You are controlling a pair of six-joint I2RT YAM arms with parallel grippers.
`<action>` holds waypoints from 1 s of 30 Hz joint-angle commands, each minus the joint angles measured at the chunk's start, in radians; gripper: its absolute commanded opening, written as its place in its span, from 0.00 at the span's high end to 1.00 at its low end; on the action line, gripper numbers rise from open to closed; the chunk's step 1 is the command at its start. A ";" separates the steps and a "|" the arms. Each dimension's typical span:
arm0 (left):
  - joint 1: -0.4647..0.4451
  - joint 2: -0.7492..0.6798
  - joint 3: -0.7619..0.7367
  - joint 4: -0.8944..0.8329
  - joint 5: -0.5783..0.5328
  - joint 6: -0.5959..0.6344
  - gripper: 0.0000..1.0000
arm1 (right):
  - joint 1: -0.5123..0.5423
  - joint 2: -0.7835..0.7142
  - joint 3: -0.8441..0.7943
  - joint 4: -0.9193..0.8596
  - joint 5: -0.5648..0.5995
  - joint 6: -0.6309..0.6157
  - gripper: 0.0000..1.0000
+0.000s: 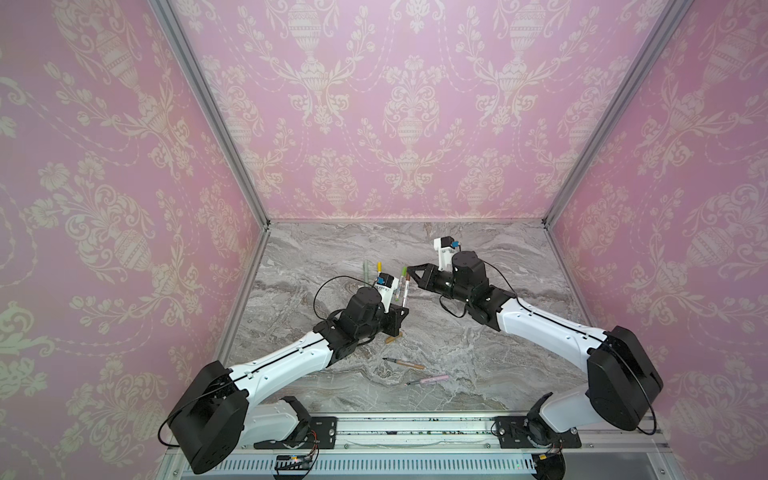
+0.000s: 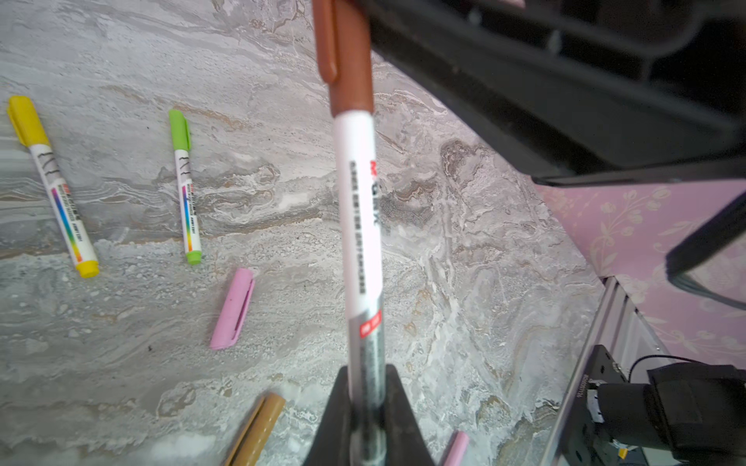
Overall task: Insert the pens into the pen caps
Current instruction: 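Lower the brown cap onto the white pen tip held by left gripper, then open right gripper and withdraw while left gripper lowers the capped pen to the table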
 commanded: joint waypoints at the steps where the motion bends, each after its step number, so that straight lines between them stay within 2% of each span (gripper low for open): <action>1: 0.002 -0.003 0.122 0.275 -0.090 0.179 1.00 | 0.122 0.062 -0.114 -0.094 -0.193 0.091 1.00; 6: 0.002 0.034 0.135 0.372 -0.106 0.224 1.00 | 0.143 0.090 -0.182 0.005 -0.200 0.156 1.00; 10: 0.003 0.055 0.134 0.383 -0.089 0.215 1.00 | 0.137 0.068 -0.151 -0.038 -0.184 0.126 1.00; 14: 0.002 0.064 0.109 0.348 -0.064 0.163 1.00 | 0.087 0.016 -0.104 -0.096 -0.172 0.078 1.00; 19: 0.002 0.088 0.078 0.244 -0.034 0.078 1.00 | -0.031 -0.107 -0.070 -0.150 -0.166 0.036 1.00; 24: 0.001 0.124 0.094 0.119 -0.024 0.010 1.00 | -0.100 -0.304 -0.053 -0.323 -0.038 -0.076 0.85; 28: -0.001 0.221 0.205 -0.045 -0.036 -0.030 1.00 | -0.117 -0.441 -0.062 -0.477 0.103 -0.156 0.75; 30: -0.002 0.290 0.284 -0.143 -0.062 -0.056 1.00 | -0.120 -0.475 -0.062 -0.543 0.159 -0.181 0.73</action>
